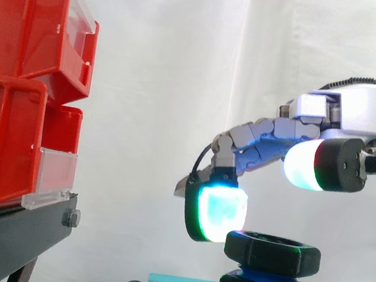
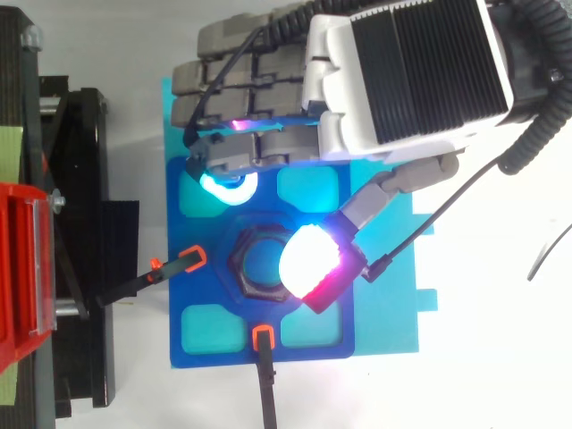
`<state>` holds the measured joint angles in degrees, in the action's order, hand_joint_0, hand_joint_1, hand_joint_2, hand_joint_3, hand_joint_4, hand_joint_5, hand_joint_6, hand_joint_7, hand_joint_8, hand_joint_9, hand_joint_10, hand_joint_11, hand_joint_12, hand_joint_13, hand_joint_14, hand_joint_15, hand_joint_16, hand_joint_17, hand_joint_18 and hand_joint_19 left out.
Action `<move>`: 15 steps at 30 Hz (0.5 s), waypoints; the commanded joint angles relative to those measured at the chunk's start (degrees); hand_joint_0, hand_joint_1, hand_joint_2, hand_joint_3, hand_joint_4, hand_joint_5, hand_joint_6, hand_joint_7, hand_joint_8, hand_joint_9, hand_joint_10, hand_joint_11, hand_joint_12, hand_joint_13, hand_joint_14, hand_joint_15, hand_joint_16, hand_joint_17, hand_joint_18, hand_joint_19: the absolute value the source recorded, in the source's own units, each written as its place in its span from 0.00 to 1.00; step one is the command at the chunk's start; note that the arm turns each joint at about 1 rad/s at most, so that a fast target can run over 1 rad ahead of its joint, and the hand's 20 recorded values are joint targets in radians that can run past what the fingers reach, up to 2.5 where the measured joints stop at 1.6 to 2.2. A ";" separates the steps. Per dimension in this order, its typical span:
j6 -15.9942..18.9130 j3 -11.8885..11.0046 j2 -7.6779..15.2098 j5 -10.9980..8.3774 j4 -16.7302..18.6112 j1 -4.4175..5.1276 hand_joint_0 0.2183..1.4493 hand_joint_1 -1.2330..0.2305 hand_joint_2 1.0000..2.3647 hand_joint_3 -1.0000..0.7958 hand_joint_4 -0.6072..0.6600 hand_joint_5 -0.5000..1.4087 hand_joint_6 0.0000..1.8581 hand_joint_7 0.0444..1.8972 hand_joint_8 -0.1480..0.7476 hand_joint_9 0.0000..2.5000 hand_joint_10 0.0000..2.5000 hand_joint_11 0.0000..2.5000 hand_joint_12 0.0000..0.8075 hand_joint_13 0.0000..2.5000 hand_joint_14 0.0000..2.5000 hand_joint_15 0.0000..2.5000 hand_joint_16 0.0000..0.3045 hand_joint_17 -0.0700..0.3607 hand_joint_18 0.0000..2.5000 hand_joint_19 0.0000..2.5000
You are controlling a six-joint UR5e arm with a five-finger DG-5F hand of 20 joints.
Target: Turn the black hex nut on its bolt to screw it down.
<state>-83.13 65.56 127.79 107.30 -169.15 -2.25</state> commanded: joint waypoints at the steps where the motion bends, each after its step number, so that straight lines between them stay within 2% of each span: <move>1: -0.28 -0.52 0.00 -0.42 0.57 0.58 0.22 0.74 0.00 0.28 0.71 0.21 0.27 0.63 0.50 0.18 0.00 0.05 0.46 0.18 0.00 0.02 0.17 0.44 0.14 0.07; 6: -0.19 -0.52 0.00 -2.44 1.45 1.90 0.22 0.74 0.00 0.28 0.72 0.21 0.27 0.62 0.50 0.18 0.00 0.05 0.46 0.18 0.00 0.02 0.17 0.44 0.14 0.07; 7: -0.11 -0.52 0.00 -3.50 1.80 2.69 0.22 0.74 0.00 0.28 0.71 0.21 0.27 0.62 0.50 0.18 0.00 0.05 0.46 0.18 0.00 0.02 0.17 0.44 0.14 0.07; 10: -0.11 -0.52 0.00 -4.38 2.68 3.57 0.22 0.74 0.00 0.28 0.72 0.21 0.27 0.62 0.50 0.18 0.00 0.05 0.46 0.18 0.00 0.02 0.17 0.44 0.14 0.07; 11: -0.11 -0.52 0.00 -5.17 3.74 4.28 0.22 0.74 0.00 0.28 0.71 0.21 0.27 0.61 0.50 0.18 0.00 0.05 0.46 0.18 0.00 0.02 0.17 0.44 0.14 0.07; 15: -0.11 -0.52 0.00 -6.40 4.35 5.07 0.22 0.74 0.00 0.28 0.71 0.21 0.27 0.61 0.50 0.18 0.00 0.05 0.46 0.18 0.00 0.02 0.17 0.44 0.14 0.07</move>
<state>-83.24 65.04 127.82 101.95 -165.47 2.04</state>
